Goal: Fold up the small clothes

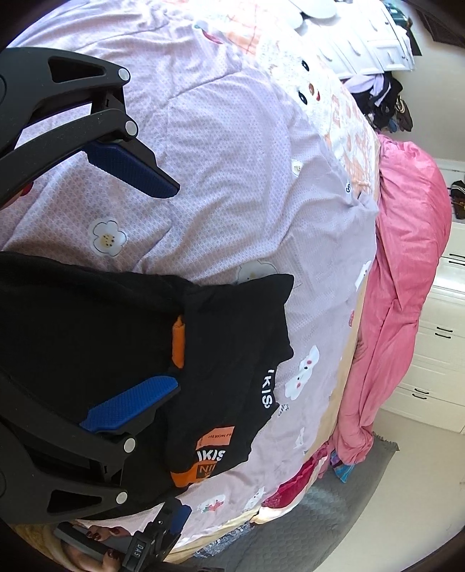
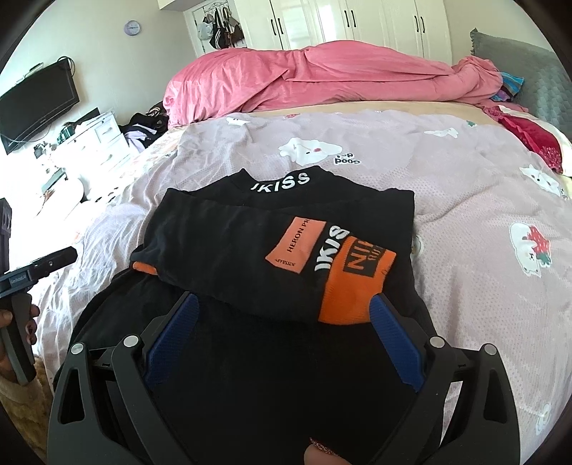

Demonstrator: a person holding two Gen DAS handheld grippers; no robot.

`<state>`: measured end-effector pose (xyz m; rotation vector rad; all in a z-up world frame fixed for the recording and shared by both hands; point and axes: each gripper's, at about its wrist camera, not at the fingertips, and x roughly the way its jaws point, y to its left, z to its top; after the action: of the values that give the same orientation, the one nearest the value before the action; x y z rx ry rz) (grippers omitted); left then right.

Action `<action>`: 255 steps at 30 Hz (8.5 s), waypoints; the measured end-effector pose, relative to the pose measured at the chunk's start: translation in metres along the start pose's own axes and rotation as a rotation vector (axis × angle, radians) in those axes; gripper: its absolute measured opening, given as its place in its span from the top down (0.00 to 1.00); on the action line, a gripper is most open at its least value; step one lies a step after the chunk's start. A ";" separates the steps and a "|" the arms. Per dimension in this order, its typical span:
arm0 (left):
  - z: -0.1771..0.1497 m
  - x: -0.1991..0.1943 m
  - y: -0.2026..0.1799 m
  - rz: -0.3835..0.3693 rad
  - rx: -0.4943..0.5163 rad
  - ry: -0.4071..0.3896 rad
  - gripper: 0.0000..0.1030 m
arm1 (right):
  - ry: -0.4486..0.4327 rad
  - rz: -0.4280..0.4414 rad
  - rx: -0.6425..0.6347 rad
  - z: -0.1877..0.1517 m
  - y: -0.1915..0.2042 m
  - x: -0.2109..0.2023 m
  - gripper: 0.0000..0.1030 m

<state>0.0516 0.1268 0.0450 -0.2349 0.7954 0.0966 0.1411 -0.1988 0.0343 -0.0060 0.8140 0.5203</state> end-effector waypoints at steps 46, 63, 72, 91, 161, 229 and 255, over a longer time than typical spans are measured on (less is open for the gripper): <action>-0.092 -0.025 0.014 0.004 -0.040 0.084 0.09 | 0.025 -0.054 0.109 -0.083 -0.021 -0.052 0.05; -0.135 -0.041 0.021 -0.055 -0.077 0.143 0.09 | 0.068 -0.091 0.134 -0.113 -0.032 -0.074 0.05; -0.148 -0.047 0.013 -0.110 -0.078 0.153 0.14 | 0.076 -0.117 0.180 -0.130 -0.046 -0.090 0.05; -0.152 -0.041 0.002 -0.137 -0.072 0.172 0.38 | 0.120 -0.037 0.280 -0.165 -0.060 -0.106 0.31; 0.025 -0.055 -0.005 -0.137 -0.131 -0.215 0.96 | -0.287 0.033 0.218 0.010 -0.086 -0.120 0.93; 0.007 0.081 -0.072 -0.024 0.257 0.102 0.73 | 0.033 0.019 -0.168 0.000 0.005 0.026 0.72; 0.067 0.137 -0.059 0.040 0.268 0.040 0.64 | 0.060 -0.142 -0.170 0.055 -0.036 0.096 0.68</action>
<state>0.2038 0.0854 0.0026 0.0324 0.8441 0.0223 0.2494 -0.1765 -0.0016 -0.2357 0.8193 0.4556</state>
